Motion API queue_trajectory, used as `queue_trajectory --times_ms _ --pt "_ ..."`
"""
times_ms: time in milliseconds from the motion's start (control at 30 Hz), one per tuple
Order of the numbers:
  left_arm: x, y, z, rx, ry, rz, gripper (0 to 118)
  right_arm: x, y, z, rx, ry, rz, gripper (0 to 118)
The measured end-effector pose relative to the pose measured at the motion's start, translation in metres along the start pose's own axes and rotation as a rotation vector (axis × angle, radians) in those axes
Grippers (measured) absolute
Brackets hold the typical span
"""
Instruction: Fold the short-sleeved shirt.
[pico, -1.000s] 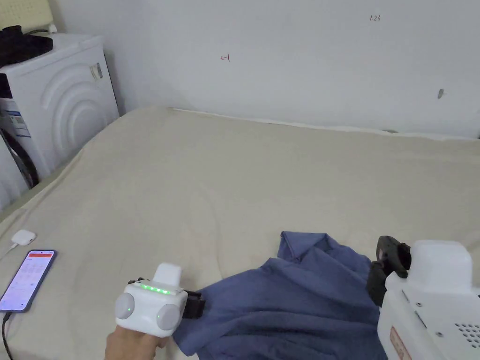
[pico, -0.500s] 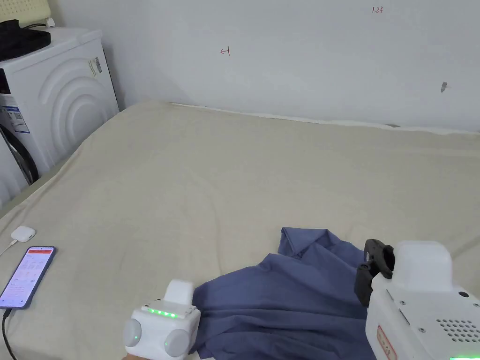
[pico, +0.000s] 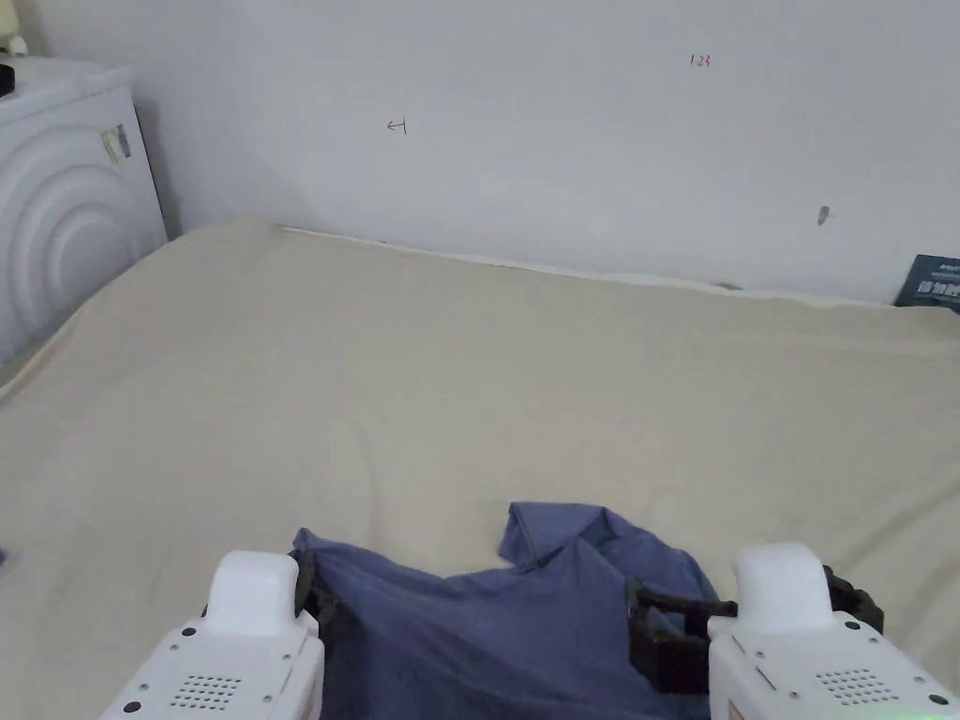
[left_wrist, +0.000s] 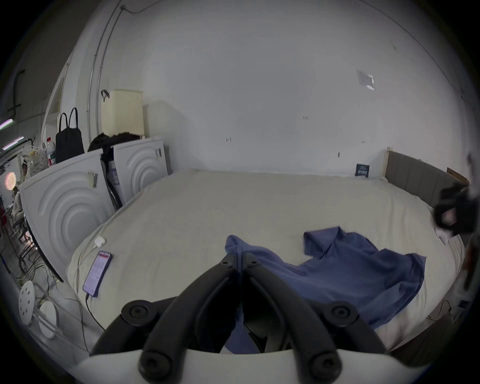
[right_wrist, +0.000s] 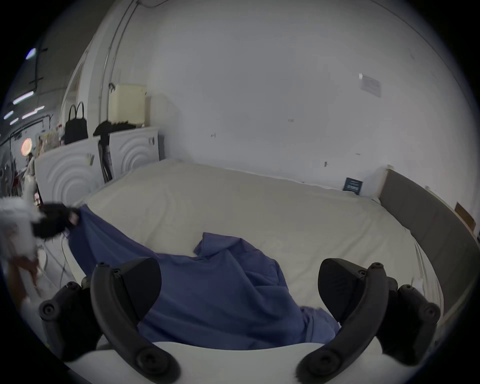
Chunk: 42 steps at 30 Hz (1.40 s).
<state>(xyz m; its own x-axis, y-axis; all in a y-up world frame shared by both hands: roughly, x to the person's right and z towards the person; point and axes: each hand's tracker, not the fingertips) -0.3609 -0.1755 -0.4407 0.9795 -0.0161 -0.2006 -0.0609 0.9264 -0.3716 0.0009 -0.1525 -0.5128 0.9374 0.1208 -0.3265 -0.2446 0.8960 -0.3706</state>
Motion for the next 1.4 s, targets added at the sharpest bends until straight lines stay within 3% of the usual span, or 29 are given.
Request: queue_trajectory --times_ms 167,367,500,600,700,733,767,800,867,933,1067,1267,1400 --pt "-0.003 0.012 0.004 0.012 0.022 0.002 1 0.036 0.0 -0.101 -0.14 0.057 0.072 118" --pt "-0.028 0.009 0.002 0.003 0.077 0.018 1 0.056 -0.009 -0.214 -0.344 0.118 0.313 118" --pt "-0.037 0.006 -0.009 -0.036 0.076 0.046 1 0.052 -0.016 -0.267 -0.414 0.162 0.322 115" --pt "-0.037 0.003 -0.013 -0.045 0.079 0.022 1 0.046 -0.019 -0.292 -0.434 0.191 0.342 99" --pt "-0.036 0.0 -0.014 -0.055 0.08 -0.02 1 0.044 -0.026 -0.315 -0.501 0.204 0.361 75" --pt "-0.036 0.0 -0.015 -0.065 0.086 -0.024 1 0.044 -0.029 -0.32 -0.534 0.214 0.334 62" --pt "-0.037 0.0 -0.014 -0.071 0.09 -0.024 1 0.046 -0.03 -0.321 -0.543 0.248 0.268 36" --pt "-0.039 -0.001 -0.015 -0.08 0.09 -0.018 1 0.048 -0.029 -0.319 -0.521 0.284 0.181 6" --pt "-0.042 -0.005 -0.019 -0.092 0.089 -0.005 1 0.041 -0.028 -0.304 -0.449 0.159 0.206 5" --pt "-0.043 -0.008 -0.023 -0.106 0.1 -0.001 1 0.042 -0.024 -0.284 -0.404 0.176 0.204 5" --pt "-0.047 -0.006 -0.025 -0.074 0.066 0.052 1 0.061 -0.003 -0.214 -0.209 0.038 0.079 5" --pt "-0.035 0.024 -0.016 0.016 0.04 0.079 1 0.098 0.044 -0.066 0.062 -0.127 -0.017 5" --pt "-0.026 0.075 0.004 0.138 0.003 0.095 1 0.116 0.093 0.031 0.227 -0.209 -0.039 5"
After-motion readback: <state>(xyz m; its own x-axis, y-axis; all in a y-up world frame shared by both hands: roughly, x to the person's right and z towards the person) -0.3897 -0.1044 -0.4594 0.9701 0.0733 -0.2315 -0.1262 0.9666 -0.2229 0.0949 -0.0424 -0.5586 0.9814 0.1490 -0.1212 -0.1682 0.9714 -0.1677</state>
